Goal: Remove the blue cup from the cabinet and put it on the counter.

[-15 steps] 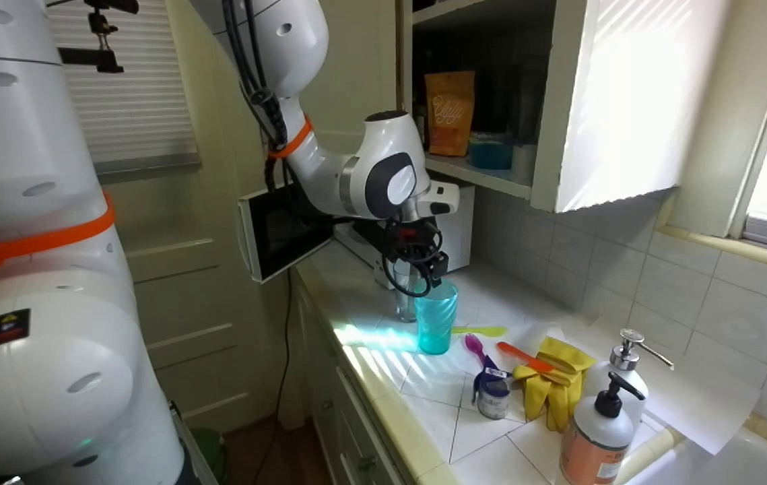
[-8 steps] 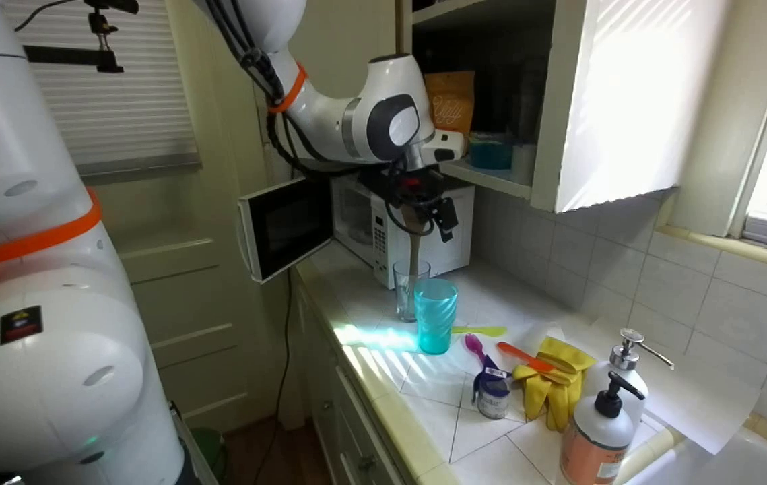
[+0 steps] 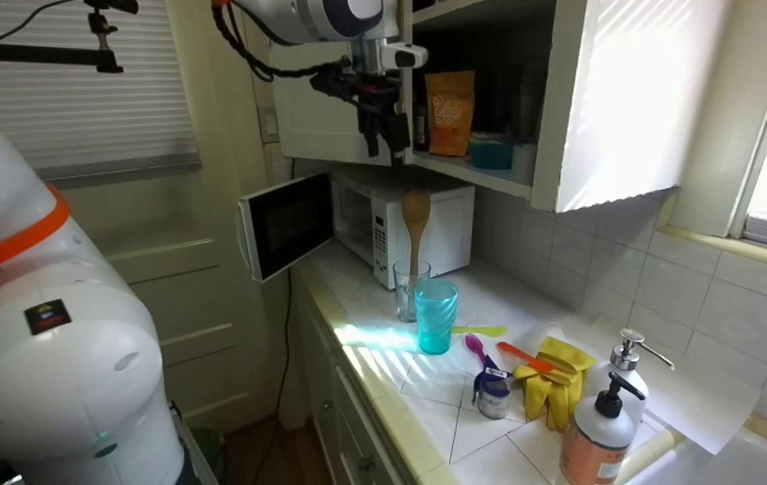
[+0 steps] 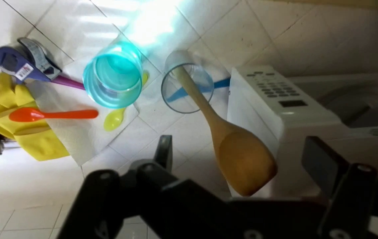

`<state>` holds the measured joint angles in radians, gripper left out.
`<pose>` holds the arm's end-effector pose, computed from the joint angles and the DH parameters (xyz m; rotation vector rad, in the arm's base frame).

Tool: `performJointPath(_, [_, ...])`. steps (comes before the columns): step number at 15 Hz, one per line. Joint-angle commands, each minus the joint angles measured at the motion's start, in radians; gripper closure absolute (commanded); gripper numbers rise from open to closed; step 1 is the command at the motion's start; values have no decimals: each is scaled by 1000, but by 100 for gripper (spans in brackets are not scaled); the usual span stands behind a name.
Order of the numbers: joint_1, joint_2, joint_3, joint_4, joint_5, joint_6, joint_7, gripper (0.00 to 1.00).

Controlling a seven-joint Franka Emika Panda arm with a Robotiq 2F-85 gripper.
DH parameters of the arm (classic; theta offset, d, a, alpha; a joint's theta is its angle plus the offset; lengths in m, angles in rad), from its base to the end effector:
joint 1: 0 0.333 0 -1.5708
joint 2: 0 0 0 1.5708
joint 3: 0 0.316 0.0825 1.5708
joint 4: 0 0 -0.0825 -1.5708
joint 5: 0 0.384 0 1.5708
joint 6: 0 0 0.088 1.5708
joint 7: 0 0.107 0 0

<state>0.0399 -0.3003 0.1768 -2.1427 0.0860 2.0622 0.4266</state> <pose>0.4737 0.1165 0.5480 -3.0103 0.3697 -0.2990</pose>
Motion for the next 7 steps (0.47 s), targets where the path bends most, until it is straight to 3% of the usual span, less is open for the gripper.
performJointPath(1, [32, -32, -21, 75, 62, -211, -37, 0])
performJointPath(2, [43, -41, -34, 83, 103, -237, -76, 0])
performJointPath(3, [23, -32, -7, 67, 39, -175, -16, 0])
performJointPath(7, [31, -39, -18, 81, 75, -210, -51, 0])
